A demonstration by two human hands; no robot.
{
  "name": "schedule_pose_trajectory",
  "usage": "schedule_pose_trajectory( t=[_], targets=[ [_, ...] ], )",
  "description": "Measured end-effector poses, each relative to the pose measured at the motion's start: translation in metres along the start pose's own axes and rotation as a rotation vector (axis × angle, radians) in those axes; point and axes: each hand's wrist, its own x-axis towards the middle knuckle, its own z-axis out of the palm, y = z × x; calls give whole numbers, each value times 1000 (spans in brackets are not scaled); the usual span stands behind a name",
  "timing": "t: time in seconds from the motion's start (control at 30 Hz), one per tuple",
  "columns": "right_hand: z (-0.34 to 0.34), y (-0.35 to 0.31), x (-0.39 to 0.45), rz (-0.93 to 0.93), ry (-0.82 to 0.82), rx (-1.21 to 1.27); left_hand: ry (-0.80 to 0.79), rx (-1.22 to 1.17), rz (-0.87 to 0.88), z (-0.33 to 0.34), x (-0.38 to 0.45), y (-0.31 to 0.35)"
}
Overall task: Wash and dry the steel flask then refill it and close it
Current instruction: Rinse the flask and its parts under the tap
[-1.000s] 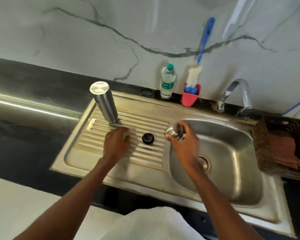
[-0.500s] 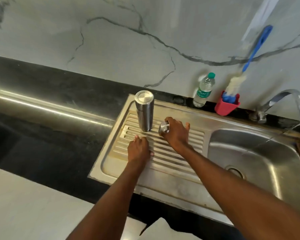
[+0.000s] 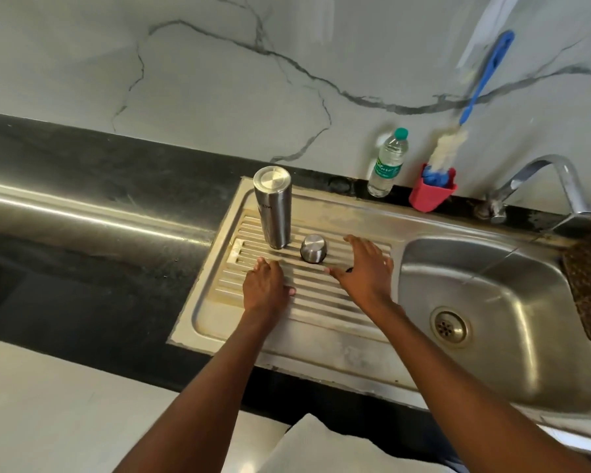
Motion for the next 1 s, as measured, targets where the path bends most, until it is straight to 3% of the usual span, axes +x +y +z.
schedule_pose_trajectory(
  t=[0.13, 0.27, 0.37, 0.53, 0.67, 0.83, 1.0],
  targets=[
    [-1, 35, -20, 3, -213, -21, 258, -158, 145, 7, -21, 5],
    [-1, 44, -20, -1, -177, 52, 341, -311, 218, 13, -49, 47],
    [-10, 55, -20, 114, -86, 307, 276, -371, 195, 20, -49, 80],
    [-47, 102, -34, 484, 177, 903, 176, -380, 291, 23, -25, 137],
    [-83, 163, -38, 668, 186, 1168, -139, -203, 409, 28, 21, 190],
    [-120, 225, -23, 608, 307, 1017, -299, 220, 445, 19, 89, 226],
    [-130, 262, 21, 657, 391, 1008, -342, 164, 417, 40, 106, 230]
  ],
)
